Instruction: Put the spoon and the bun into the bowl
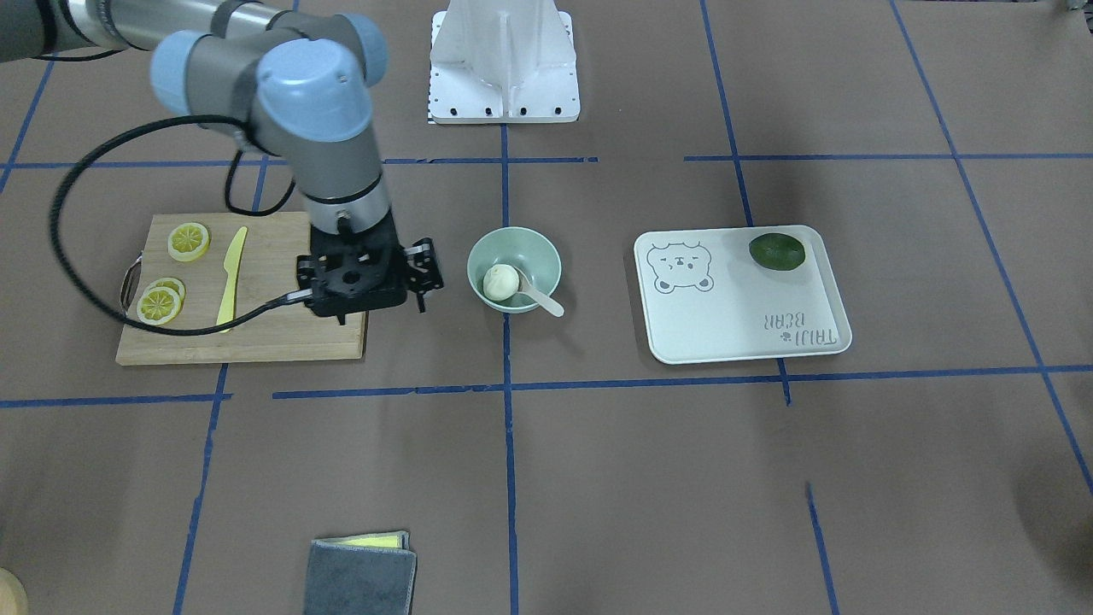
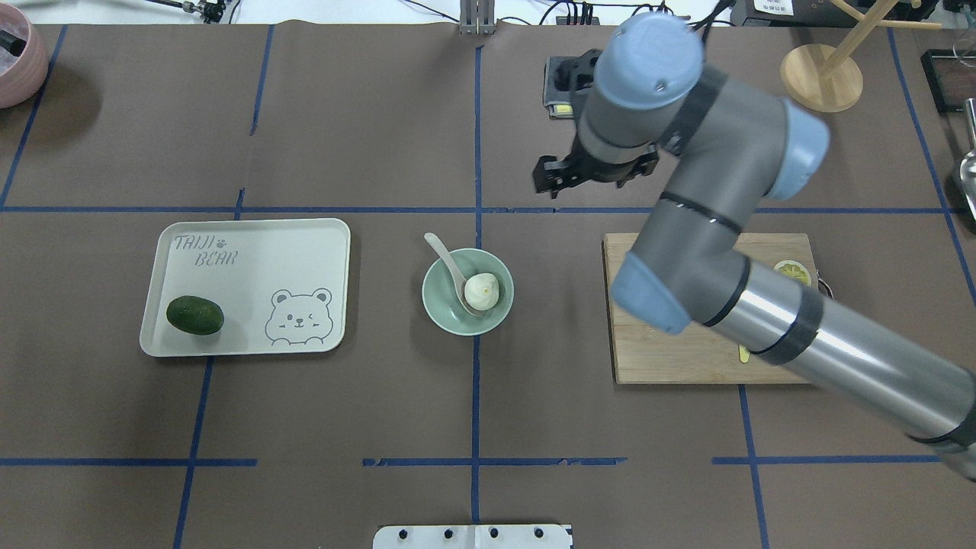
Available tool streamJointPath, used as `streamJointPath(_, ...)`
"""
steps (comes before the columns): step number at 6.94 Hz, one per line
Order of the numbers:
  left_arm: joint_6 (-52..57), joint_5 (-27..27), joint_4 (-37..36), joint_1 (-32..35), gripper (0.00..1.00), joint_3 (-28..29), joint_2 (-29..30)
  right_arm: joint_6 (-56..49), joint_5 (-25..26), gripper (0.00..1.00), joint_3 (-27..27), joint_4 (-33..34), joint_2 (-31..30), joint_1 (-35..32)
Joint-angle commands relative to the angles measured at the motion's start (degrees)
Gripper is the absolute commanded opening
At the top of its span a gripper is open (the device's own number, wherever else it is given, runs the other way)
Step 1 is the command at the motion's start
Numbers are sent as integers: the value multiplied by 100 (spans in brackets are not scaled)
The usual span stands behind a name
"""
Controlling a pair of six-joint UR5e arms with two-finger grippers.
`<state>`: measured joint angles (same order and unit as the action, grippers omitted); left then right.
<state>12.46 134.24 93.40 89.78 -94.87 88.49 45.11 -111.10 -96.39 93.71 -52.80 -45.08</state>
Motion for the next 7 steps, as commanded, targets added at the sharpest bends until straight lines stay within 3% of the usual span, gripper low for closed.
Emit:
streamJointPath(1, -41, 6, -76, 4, 100, 65, -85, -2225, -1310, 100, -116, -176, -1069, -1366)
streamJointPath(2, -50, 32, -285, 4, 100, 39, -234, -2826, -1770, 100, -152, -247, -1457, -1911)
streamJointPath(4, -33, 32, -1163, 31, 100, -101, -253, -4293, -2089, 100, -135, -161, -2240, -2826)
streamJointPath(7, -24, 59, -1131, 48, 100, -215, -227, -5553, -2179, 100, -82, -160, -3216, -3786)
